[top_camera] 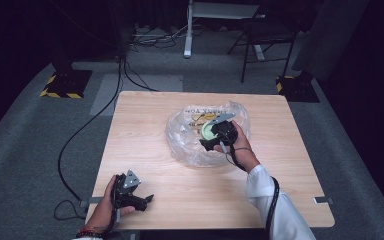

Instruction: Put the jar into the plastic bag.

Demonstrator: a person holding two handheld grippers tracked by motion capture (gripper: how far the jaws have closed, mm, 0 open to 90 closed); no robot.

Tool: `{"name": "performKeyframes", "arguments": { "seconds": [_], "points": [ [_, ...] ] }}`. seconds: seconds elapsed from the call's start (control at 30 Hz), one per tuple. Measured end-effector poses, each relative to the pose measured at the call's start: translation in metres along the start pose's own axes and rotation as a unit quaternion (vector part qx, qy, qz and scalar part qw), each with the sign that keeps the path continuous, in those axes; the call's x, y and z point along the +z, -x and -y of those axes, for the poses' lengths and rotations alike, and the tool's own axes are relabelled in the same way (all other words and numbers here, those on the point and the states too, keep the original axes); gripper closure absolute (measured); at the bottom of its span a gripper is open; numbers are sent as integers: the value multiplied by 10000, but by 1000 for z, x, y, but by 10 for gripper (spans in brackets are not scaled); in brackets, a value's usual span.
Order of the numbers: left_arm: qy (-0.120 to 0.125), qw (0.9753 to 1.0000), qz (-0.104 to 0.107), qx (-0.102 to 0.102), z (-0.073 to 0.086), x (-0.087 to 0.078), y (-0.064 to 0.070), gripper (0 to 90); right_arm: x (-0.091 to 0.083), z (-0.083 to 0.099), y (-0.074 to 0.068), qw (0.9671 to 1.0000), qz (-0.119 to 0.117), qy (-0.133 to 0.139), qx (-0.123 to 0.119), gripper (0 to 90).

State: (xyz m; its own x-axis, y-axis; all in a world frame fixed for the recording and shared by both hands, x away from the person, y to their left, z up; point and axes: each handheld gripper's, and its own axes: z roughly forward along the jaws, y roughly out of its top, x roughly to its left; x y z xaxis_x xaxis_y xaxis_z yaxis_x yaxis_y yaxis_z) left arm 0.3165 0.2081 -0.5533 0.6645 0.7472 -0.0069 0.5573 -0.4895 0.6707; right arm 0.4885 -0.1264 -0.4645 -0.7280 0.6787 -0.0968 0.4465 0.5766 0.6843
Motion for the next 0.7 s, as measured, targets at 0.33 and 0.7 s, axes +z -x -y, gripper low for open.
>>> {"name": "performKeyframes", "arguments": {
  "seconds": [0.33, 0.7],
  "points": [
    [2, 10000, 1, 3, 0, 0, 0, 1, 23, 7, 6, 9995, 43, -302, 115, 110],
    [13, 10000, 16, 12, 0, 0, 0, 1, 38, 9, 6, 9985, 37, -523, 127, 110]
  ]
}}
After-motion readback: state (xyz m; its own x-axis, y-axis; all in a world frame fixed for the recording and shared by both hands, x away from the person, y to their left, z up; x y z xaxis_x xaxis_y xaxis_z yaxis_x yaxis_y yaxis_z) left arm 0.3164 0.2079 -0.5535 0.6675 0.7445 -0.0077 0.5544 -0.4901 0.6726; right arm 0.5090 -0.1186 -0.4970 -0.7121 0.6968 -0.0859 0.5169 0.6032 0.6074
